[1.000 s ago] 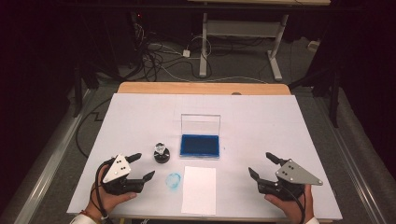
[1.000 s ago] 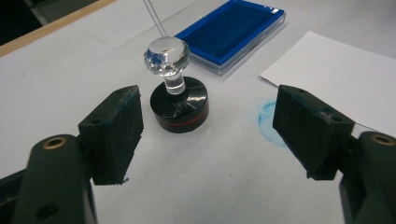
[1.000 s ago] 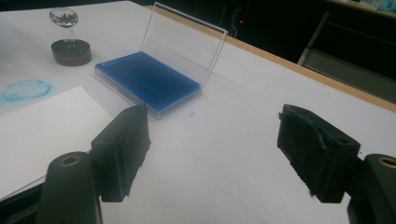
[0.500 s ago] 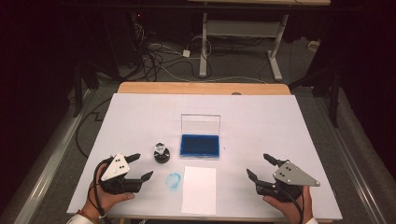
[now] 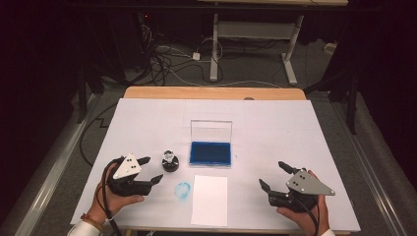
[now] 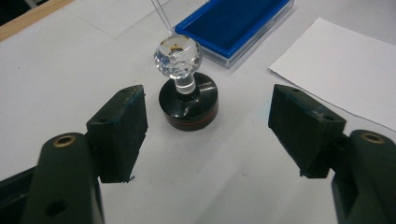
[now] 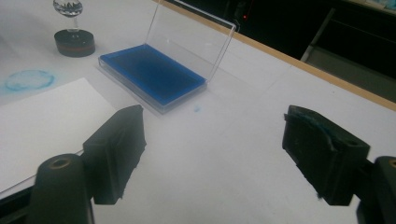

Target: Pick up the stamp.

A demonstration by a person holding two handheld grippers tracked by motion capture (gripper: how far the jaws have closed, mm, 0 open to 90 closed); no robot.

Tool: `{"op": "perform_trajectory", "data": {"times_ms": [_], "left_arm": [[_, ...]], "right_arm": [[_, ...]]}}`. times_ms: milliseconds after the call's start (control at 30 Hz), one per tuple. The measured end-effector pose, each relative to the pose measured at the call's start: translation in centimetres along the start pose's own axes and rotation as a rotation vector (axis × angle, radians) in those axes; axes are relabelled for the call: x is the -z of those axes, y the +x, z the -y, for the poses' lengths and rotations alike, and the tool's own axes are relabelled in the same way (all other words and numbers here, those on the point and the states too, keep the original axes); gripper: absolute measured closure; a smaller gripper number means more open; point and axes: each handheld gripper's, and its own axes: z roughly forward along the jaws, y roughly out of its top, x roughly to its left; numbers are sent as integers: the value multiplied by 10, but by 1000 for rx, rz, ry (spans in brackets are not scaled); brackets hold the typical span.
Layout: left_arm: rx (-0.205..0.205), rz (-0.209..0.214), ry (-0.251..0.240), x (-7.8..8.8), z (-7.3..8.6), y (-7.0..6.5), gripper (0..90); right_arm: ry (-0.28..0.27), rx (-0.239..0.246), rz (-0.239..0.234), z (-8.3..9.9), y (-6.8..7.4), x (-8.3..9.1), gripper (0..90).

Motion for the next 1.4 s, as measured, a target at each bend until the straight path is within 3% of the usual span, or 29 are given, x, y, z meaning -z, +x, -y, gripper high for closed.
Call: {"op": "perform_trajectory", "data": {"times_ms": [200,500,700,933,1133,1200,1400], "left_arm": [[6,29,46,-10,-8,7,273],[52,80,133,-26,-17,26,273],[36,127,214,-40,-34,34,279],[27,143,272,-55,-43,37,279],[16,135,283,-63,-49,40,280],[-6,139,290,-64,-51,39,349],[-25,153,306,-68,-55,40,384]], "right_arm": [[8,4,1,1,0,-2,205],[27,7,1,2,1,-4,208],[36,10,1,3,0,-6,212],[40,12,4,4,0,-6,215],[41,12,2,5,0,-7,218],[47,13,-1,5,0,-7,221],[59,20,-1,6,1,-9,226]]}}
